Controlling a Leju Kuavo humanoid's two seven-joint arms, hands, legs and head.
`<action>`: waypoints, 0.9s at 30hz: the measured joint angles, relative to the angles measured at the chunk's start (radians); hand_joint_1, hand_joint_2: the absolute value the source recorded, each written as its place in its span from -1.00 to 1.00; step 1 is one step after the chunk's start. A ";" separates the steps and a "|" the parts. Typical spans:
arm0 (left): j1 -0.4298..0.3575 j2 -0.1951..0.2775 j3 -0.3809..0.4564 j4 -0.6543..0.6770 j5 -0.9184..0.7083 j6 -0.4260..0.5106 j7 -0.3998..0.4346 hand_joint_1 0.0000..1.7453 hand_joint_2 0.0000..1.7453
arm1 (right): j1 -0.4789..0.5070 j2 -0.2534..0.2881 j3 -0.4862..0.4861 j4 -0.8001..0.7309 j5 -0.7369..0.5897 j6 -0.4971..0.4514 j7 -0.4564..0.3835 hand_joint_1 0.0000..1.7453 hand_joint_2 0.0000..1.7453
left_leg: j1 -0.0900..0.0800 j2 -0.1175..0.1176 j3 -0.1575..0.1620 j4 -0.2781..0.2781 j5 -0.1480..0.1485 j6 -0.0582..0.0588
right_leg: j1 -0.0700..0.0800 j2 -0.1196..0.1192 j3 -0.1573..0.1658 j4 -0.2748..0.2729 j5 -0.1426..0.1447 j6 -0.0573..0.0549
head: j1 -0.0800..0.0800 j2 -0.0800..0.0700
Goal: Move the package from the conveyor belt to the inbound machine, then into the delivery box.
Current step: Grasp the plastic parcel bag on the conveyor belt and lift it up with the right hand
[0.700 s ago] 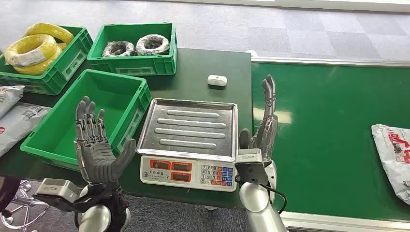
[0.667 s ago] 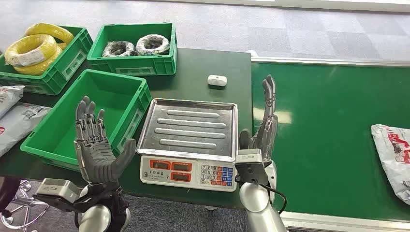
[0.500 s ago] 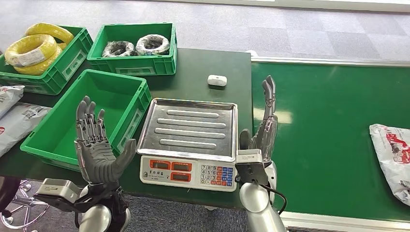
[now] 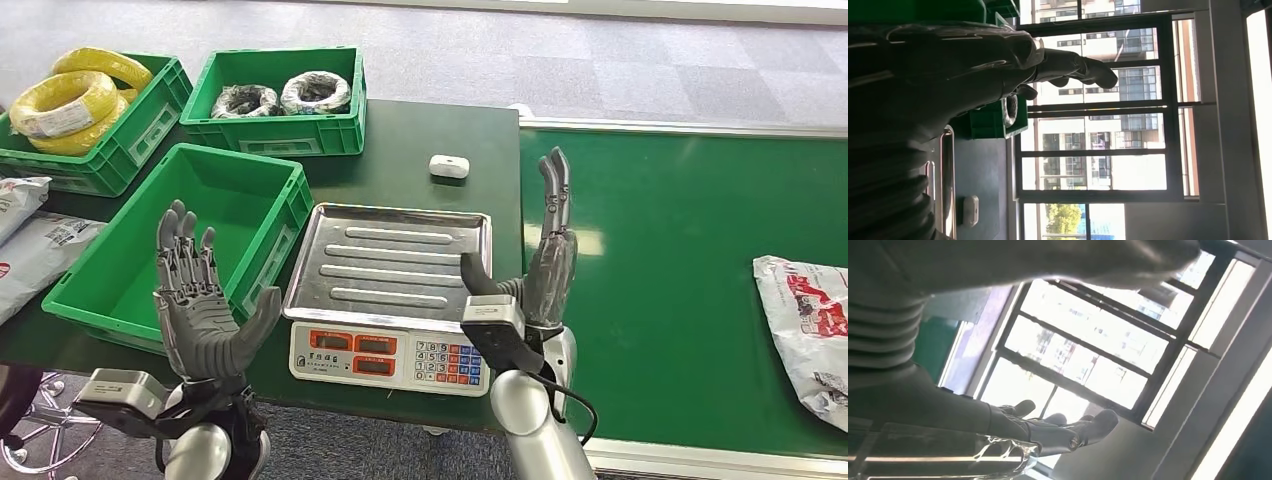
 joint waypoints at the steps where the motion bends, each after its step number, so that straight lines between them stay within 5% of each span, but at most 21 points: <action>1: 0.000 0.000 0.000 0.001 0.001 -0.001 0.000 -1.00 1.00 | -0.015 -0.002 -0.004 0.008 0.085 -0.016 0.051 -1.00 1.00 | 0.000 0.000 0.000 0.000 0.000 0.000 | 0.000 0.000 0.000 0.000 0.000 0.000 | 0.000 0.000; 5: 0.002 -0.002 0.005 0.001 0.005 -0.012 0.000 -1.00 1.00 | -0.092 -0.028 -0.059 0.044 0.419 -0.041 0.276 -1.00 1.00 | 0.000 0.000 0.000 0.000 0.000 0.000 | 0.000 0.000 0.001 0.000 0.000 0.000 | 0.000 0.000; 9: 0.010 -0.006 0.017 0.000 0.011 -0.021 0.000 -1.00 1.00 | -0.192 -0.103 -0.153 0.097 0.592 0.021 0.395 -1.00 1.00 | -0.001 -0.001 0.000 0.001 0.000 0.000 | -0.001 0.000 0.001 0.000 0.001 0.001 | 0.000 0.000; 21: 0.049 -0.014 0.074 -0.015 0.032 -0.053 0.000 -1.00 1.00 | -0.569 -0.422 -0.361 0.610 0.749 0.074 0.531 -1.00 1.00 | -0.001 -0.007 -0.001 0.002 0.001 0.001 | -0.002 -0.007 0.002 0.000 0.001 0.001 | 0.000 0.000; 27: 0.059 -0.022 0.097 -0.020 0.036 -0.059 0.000 -1.00 1.00 | -0.674 -0.536 -0.406 0.843 0.759 0.128 0.545 -1.00 1.00 | -0.002 -0.005 -0.001 0.001 0.001 0.002 | -0.002 -0.005 0.001 0.000 0.001 0.001 | -0.001 0.000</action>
